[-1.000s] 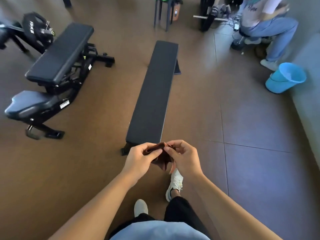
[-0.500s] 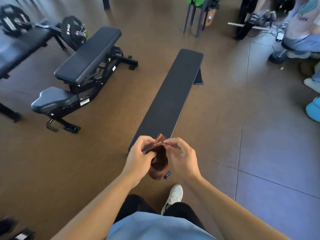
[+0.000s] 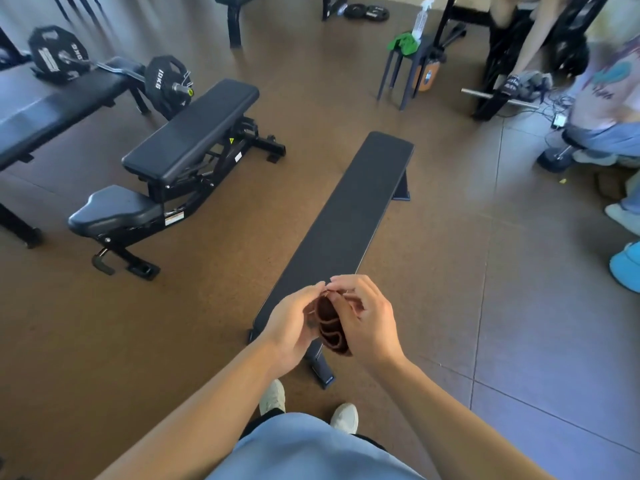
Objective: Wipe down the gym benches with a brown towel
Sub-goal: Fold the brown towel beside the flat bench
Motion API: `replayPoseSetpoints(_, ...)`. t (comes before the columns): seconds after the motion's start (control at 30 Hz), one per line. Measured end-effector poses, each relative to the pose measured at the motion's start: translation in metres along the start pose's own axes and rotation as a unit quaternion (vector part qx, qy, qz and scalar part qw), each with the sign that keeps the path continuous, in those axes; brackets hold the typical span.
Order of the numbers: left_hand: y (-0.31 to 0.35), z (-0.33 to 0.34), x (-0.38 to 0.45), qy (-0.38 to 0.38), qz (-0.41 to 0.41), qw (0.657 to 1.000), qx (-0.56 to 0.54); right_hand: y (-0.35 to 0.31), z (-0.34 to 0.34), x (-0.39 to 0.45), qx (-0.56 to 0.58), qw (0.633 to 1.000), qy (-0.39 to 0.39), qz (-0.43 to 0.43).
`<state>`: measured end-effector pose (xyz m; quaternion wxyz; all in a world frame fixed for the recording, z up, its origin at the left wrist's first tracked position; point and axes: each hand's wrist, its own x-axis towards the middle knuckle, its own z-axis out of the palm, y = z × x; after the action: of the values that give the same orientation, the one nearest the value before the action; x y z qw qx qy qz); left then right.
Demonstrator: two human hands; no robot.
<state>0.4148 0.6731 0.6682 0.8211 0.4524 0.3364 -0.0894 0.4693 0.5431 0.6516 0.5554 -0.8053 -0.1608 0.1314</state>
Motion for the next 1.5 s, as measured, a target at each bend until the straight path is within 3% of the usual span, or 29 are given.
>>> replayPoseSetpoints(0.3,0.017,-0.024,0.001,-0.001,-0.005,1.0,-0.021,-0.01,0.016,0.005,-0.047,0.998,0.01,-0.039)
replayPoseSetpoints(0.43,0.022,-0.031,0.004,0.063,0.011,0.997,-0.051,-0.026,0.019,0.004,0.036,0.999,0.0,0.002)
replayPoseSetpoints(0.5,0.027,-0.039,0.004,0.08,0.027,0.995,-0.05,-0.033,0.015,0.007,0.022,0.999,-0.031,0.001)
replayPoseSetpoints(0.63,0.036,-0.052,0.005,0.066,0.03,0.997,-0.039,-0.038,0.011,0.021,-0.069,0.99,-0.122,0.0)
replayPoseSetpoints(1.03,0.044,-0.062,0.007,0.023,0.074,0.994,0.077,-0.049,0.022,0.041,0.069,0.985,-0.122,0.099)
replayPoseSetpoints(1.17,0.047,-0.065,0.005,-0.001,0.061,0.994,0.09,-0.044,0.021,0.044,0.015,0.982,-0.156,0.103)
replayPoseSetpoints(1.3,0.049,-0.068,0.006,-0.016,0.038,0.998,0.043,-0.04,0.024,0.042,-0.007,0.99,-0.098,0.106)
replayPoseSetpoints(1.4,0.049,-0.07,0.008,0.029,0.045,0.998,0.019,-0.038,0.027,0.04,-0.028,0.993,-0.053,0.103)
replayPoseSetpoints(1.5,0.046,-0.071,0.011,0.06,0.051,0.996,0.051,-0.036,0.028,0.039,-0.032,0.992,-0.061,0.102)
